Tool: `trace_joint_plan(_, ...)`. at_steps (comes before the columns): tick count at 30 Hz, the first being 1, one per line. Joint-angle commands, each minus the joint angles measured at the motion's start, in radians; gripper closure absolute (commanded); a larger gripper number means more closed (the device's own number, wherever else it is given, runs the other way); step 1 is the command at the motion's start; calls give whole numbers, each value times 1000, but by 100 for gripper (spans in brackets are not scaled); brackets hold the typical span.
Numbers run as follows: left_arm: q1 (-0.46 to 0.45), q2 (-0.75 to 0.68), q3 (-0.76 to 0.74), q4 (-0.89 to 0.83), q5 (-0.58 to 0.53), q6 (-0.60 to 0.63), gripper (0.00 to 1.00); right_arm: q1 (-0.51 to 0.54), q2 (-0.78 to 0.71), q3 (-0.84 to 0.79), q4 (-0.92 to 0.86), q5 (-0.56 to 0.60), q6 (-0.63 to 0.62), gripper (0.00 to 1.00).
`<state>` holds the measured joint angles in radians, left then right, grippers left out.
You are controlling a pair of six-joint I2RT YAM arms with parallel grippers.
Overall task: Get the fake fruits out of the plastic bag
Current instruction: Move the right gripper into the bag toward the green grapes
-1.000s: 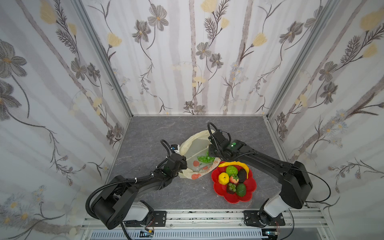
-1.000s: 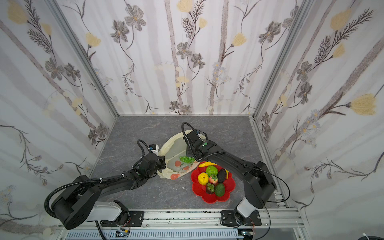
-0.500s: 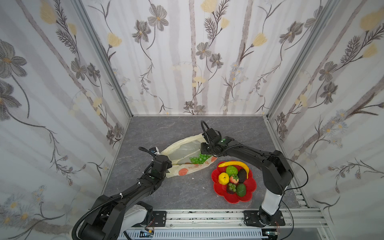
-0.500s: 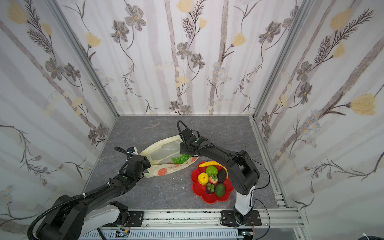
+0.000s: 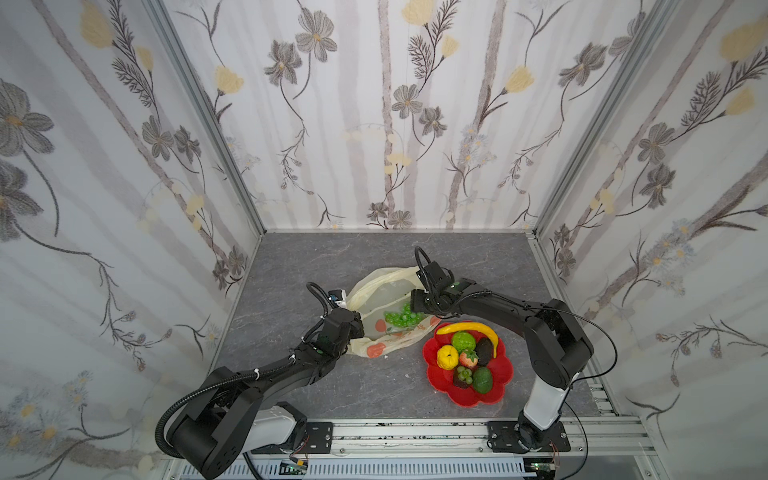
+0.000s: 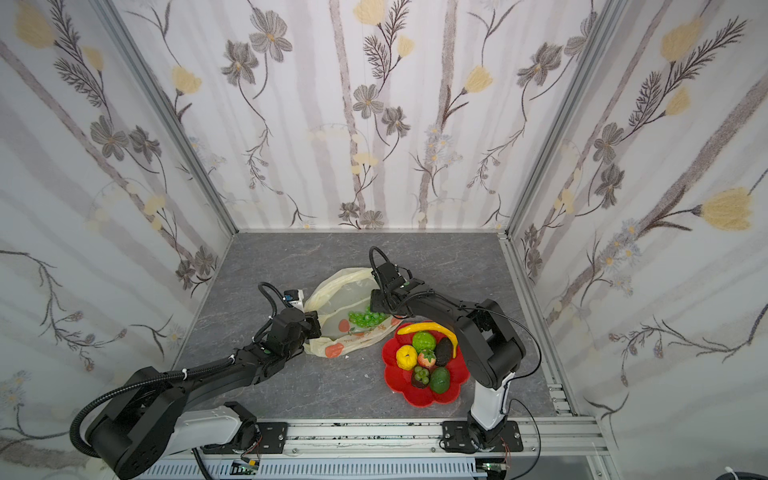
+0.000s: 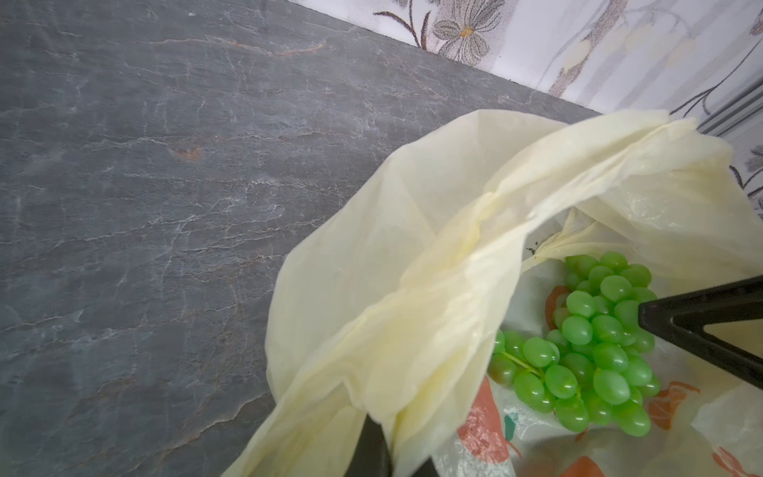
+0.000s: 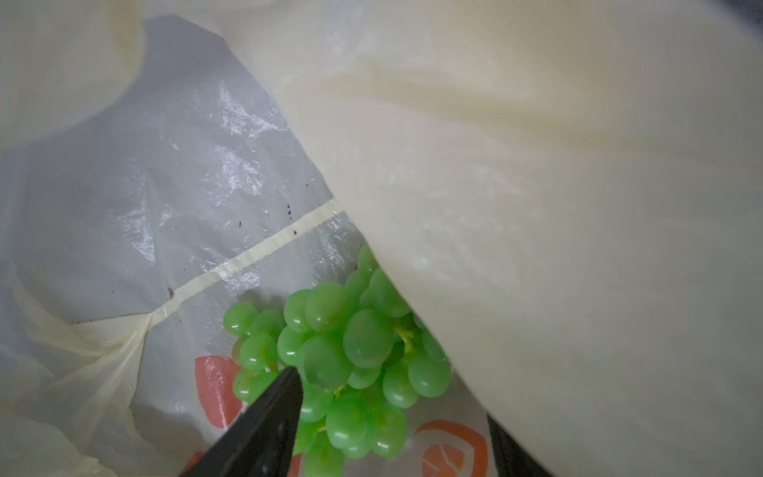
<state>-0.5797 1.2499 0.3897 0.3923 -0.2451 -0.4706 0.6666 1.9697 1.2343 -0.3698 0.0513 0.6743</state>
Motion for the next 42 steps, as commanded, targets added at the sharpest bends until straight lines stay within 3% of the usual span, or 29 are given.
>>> trace_joint_plan(1,-6,5,8,32,6,24,100,-12,-1,-17,94,-39,23,26)
trace_joint_plan(10,-6,5,6,33,0,25,100,-24,53,3,129,-75,39,9)
trace_joint_plan(17,-6,-1,5,36,3,24,100,-24,108,55,73,-21,44,5)
trace_joint_plan(29,-6,3,3,55,32,26,100,18,284,286,-44,-21,5,13)
trace_joint_plan(42,-8,-38,-19,73,26,26,100,18,369,382,-134,79,1,18)
